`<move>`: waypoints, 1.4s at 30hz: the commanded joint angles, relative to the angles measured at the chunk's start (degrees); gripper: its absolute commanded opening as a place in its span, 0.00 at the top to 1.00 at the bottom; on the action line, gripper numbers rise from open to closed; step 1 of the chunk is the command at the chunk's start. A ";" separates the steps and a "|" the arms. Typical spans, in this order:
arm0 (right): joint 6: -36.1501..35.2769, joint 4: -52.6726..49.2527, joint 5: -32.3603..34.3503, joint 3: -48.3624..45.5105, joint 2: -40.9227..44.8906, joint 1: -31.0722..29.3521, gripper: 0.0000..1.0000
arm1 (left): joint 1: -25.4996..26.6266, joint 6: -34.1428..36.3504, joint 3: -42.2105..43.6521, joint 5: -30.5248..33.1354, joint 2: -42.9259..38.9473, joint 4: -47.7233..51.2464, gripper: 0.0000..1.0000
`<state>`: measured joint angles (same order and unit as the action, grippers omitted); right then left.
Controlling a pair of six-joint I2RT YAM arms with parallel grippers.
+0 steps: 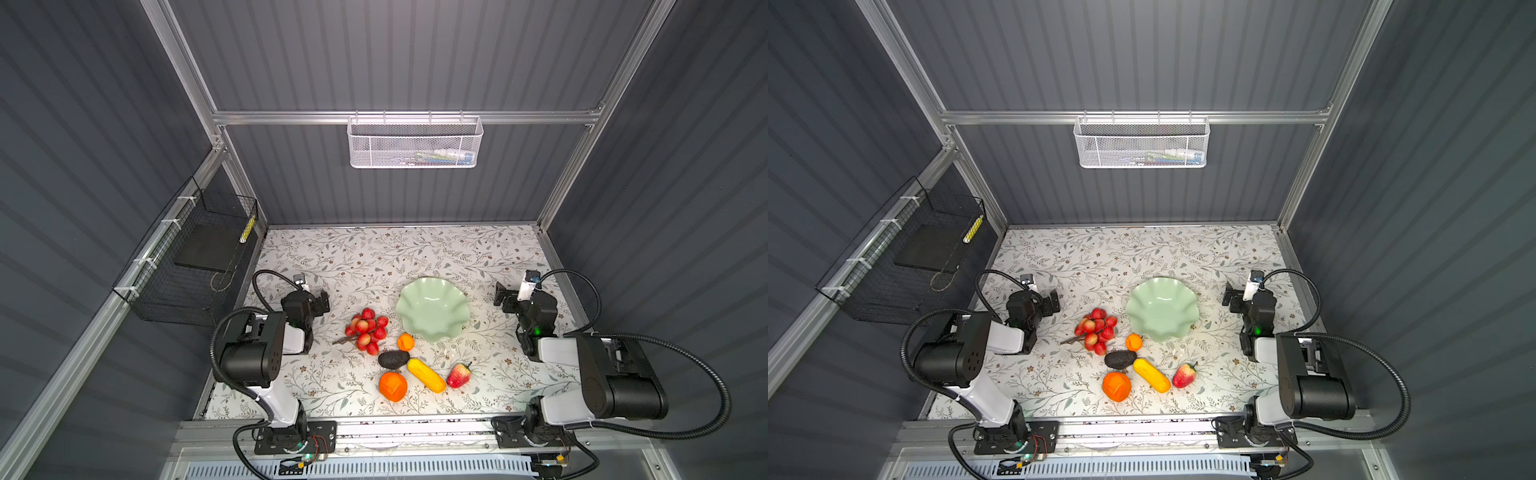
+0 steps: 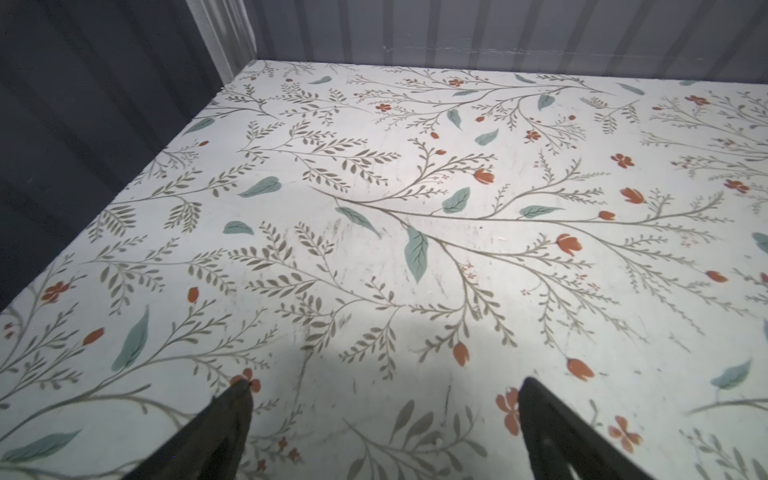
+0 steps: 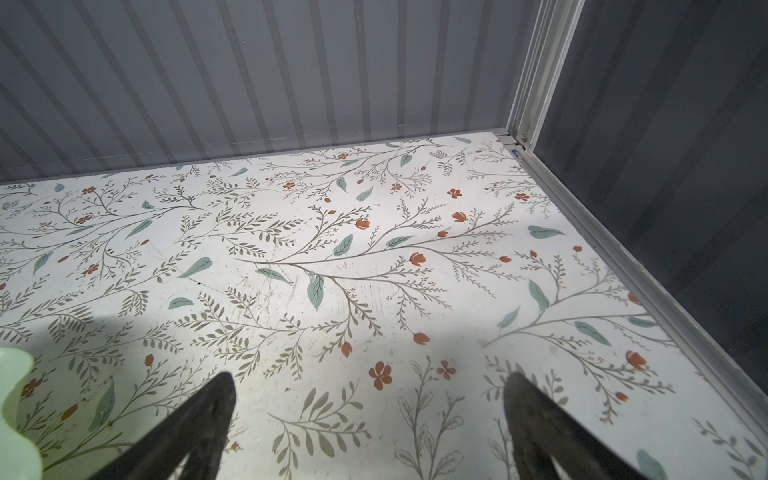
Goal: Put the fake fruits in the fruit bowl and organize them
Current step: 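Move the right gripper down toward the strawberry beside the yellow squash, then grasp the red-green strawberry with the right gripper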
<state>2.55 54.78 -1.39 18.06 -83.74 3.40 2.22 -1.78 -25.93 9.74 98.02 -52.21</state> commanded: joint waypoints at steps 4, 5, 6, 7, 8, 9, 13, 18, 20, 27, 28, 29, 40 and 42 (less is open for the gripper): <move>0.00 0.06 -0.45 1.03 0.16 0.28 0.01 | 0.15 2.11 -1.48 -2.97 0.33 0.73 0.00; 0.00 0.06 -0.38 1.01 0.16 0.29 0.01 | 0.15 2.27 -1.74 -3.48 0.42 1.09 0.00; 0.00 0.06 -0.34 0.96 0.23 0.29 0.01 | 0.15 2.26 -1.65 -3.57 0.38 1.06 0.00; -0.01 0.21 -0.33 0.92 0.25 0.27 0.01 | 0.15 2.31 -1.53 -3.61 0.33 0.98 0.00; -0.02 0.51 0.36 0.81 0.33 0.17 0.01 | 0.15 2.35 -1.50 -3.63 0.27 0.82 0.00; 0.36 -0.22 2.78 1.06 0.84 -0.33 0.01 | 0.15 2.31 -1.36 -3.68 0.24 0.70 0.00; 5.70 -31.03 11.02 12.28 11.42 -1.64 0.01 | 0.39 2.60 -3.62 -3.34 -5.36 8.25 0.00; 26.82 -55.00 2.48 24.22 19.22 -0.69 0.01 | 0.51 -12.55 -15.50 1.96 -15.72 34.99 0.00; 27.35 -54.05 -7.19 21.68 22.75 -0.67 0.01 | 0.51 -15.40 -17.12 0.90 -18.90 36.83 0.00; 33.70 -81.79 -3.52 22.28 31.78 -13.04 0.03 | 0.51 -17.57 -17.53 0.19 -28.92 41.85 0.00; 35.32 -85.69 -2.09 22.00 32.44 -15.87 0.03 | 0.48 -18.04 -17.00 -0.34 -29.78 41.51 0.00; 36.74 -88.92 -1.50 21.65 32.95 -18.78 0.03 | 0.51 -18.29 -16.64 -0.47 -30.63 41.35 0.00; 56.33 -97.02 -3.26 15.48 29.57 -44.97 0.10 | 0.50 -19.92 -16.32 -1.10 -32.69 42.36 0.00; 58.40 -94.98 -3.93 14.21 28.22 -47.66 0.11 | 0.51 -20.49 -15.99 -1.71 -32.84 42.42 0.00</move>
<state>54.37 -39.29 -4.47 33.65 -54.33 -41.41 2.59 -20.75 -42.02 9.39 66.22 -11.07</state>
